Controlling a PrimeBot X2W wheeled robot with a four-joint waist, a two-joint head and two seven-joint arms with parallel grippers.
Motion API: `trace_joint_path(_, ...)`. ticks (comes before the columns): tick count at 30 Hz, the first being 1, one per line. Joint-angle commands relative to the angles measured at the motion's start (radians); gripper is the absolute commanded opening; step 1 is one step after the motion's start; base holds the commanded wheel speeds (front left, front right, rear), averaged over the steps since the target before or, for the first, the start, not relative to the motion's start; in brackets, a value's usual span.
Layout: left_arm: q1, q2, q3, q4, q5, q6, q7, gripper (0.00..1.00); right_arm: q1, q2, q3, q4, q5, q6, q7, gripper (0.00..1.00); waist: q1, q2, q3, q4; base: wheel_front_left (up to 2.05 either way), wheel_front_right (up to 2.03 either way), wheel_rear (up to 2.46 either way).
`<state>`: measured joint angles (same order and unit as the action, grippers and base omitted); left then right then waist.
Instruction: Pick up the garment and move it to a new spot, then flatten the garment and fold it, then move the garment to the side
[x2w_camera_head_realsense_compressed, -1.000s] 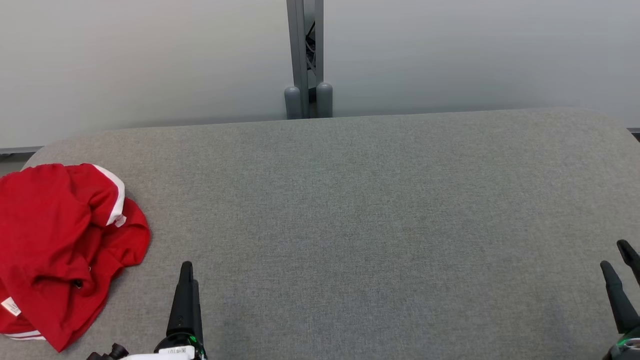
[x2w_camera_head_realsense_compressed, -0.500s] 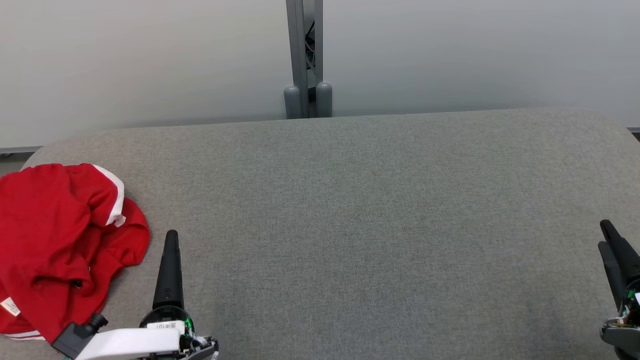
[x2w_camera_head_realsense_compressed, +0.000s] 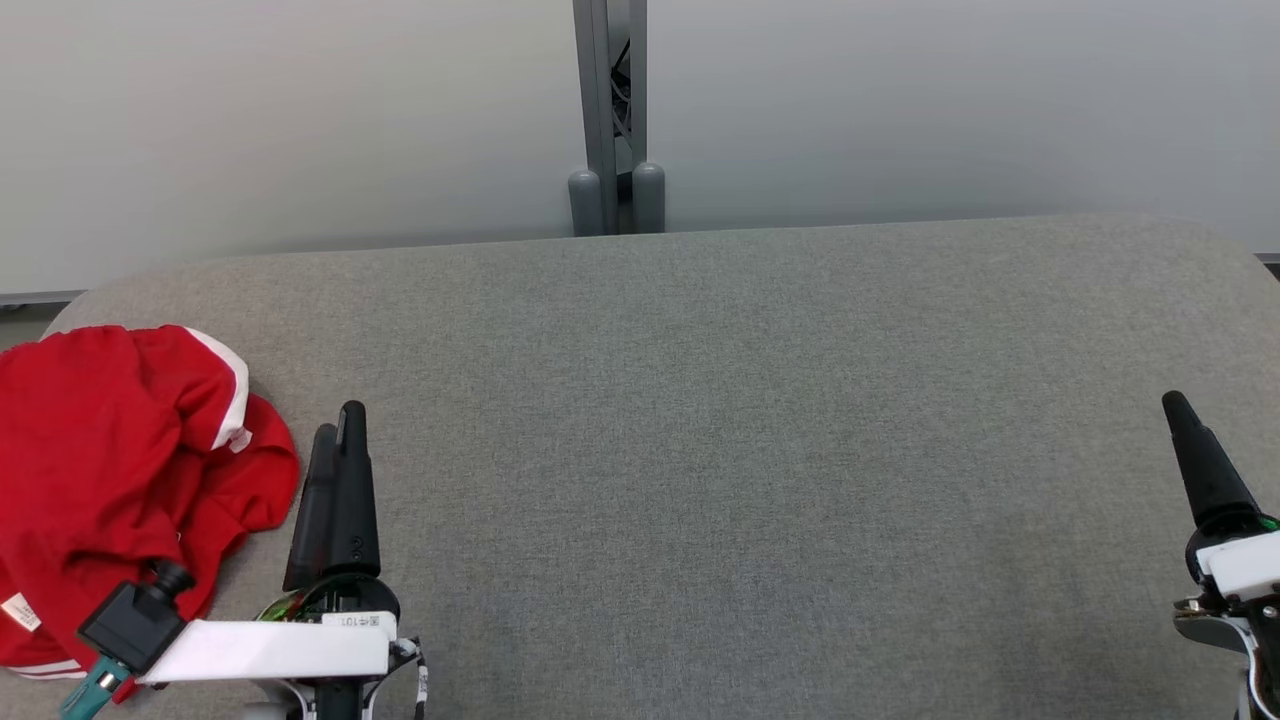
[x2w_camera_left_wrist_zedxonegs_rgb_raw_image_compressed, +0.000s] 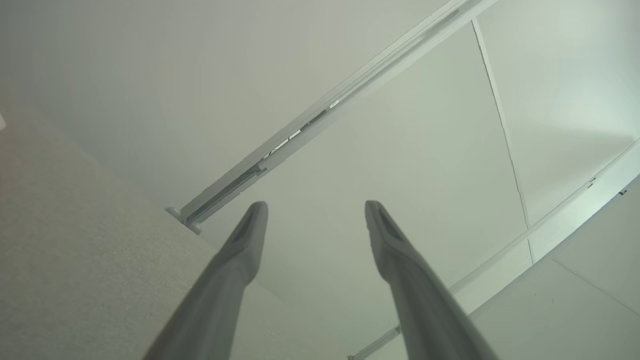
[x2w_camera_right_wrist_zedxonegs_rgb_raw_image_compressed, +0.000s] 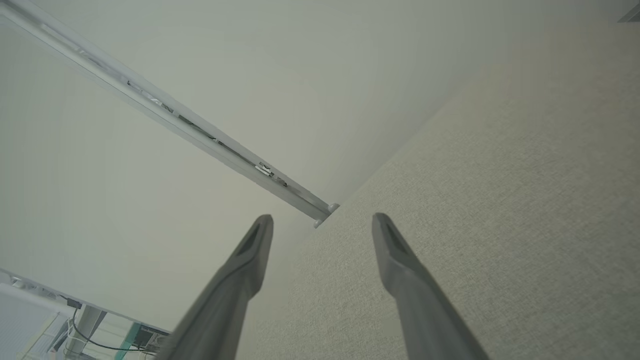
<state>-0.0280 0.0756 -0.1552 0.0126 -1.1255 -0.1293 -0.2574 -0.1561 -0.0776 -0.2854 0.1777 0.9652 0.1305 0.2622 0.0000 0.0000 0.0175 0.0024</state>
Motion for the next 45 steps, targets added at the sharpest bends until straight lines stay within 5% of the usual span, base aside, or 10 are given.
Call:
trace_joint_path(1,-0.033,0.004,0.008,-0.014,0.043,-0.001,-0.004,1.0,-0.03,-0.021,0.016,-0.02,-0.04,0.0,-0.02,1.0,0.0,0.0,0.0,0.0,0.0,0.0,0.0)
trace_joint_path(17,-0.055,0.039,-0.005,0.042,0.391,0.044,-0.005,1.0,-0.011,-0.026,0.141,0.0,-0.313,0.0,-0.146,1.0,0.0,0.0,-0.002,-0.001,0.0,0.0,0.0)
trace_joint_path(45,-0.063,0.053,0.04,0.167,0.639,0.12,0.046,1.0,0.001,0.006,0.25,0.067,-0.602,0.0,-0.319,1.0,0.0,0.0,0.008,0.004,0.0,0.0,0.0)
